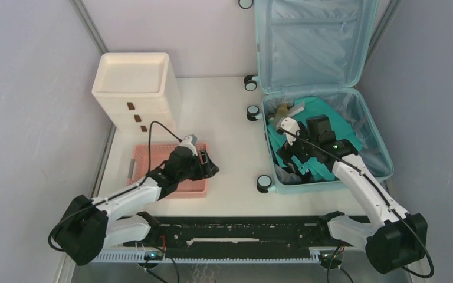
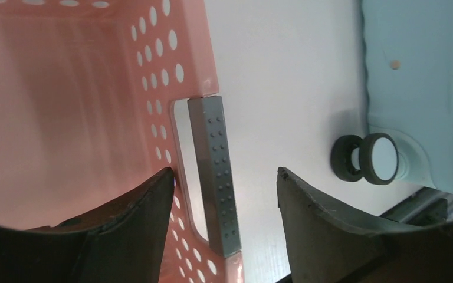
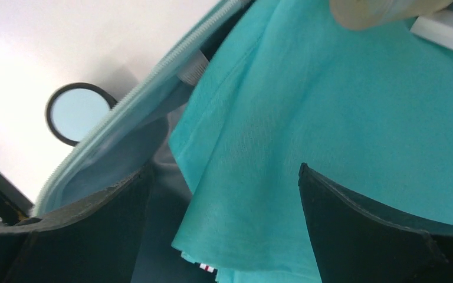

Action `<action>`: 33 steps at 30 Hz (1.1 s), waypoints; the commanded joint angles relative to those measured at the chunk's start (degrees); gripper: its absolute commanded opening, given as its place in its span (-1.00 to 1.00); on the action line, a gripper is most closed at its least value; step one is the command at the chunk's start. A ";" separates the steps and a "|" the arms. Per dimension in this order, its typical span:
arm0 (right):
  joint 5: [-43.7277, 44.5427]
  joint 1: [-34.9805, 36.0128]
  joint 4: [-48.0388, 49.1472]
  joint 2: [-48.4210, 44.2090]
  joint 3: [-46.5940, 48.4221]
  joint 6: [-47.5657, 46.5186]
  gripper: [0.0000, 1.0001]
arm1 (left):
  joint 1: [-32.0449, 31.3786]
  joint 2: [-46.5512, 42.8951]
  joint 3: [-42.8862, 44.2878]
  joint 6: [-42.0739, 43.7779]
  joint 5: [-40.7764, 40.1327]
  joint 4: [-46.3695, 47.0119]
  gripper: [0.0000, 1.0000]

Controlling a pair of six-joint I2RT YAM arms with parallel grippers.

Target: Open, take out, and arrange the luggage

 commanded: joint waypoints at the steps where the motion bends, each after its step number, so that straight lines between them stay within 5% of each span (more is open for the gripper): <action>1: 10.35 1.33 3.57 3.39 -0.54 1.89 0.99 | -2.89 6.00 4.32 -3.77 5.74 11.91 0.39; 6: 18.31 1.70 5.79 5.38 -2.25 1.48 0.89 | -5.48 12.39 6.80 -5.20 8.19 17.70 0.42; 16: 19.01 -0.98 3.66 8.63 -2.17 0.72 -0.04 | -6.73 10.12 7.55 -3.07 6.55 17.59 0.51; 24: 6.98 -6.47 -1.62 4.79 0.65 0.41 -0.95 | -6.75 0.91 4.46 -1.20 4.74 17.89 0.58; 33: -18.20 -23.40 -8.94 -2.35 4.83 -3.53 -1.00 | -6.75 -5.96 -1.57 -7.68 3.93 31.51 1.00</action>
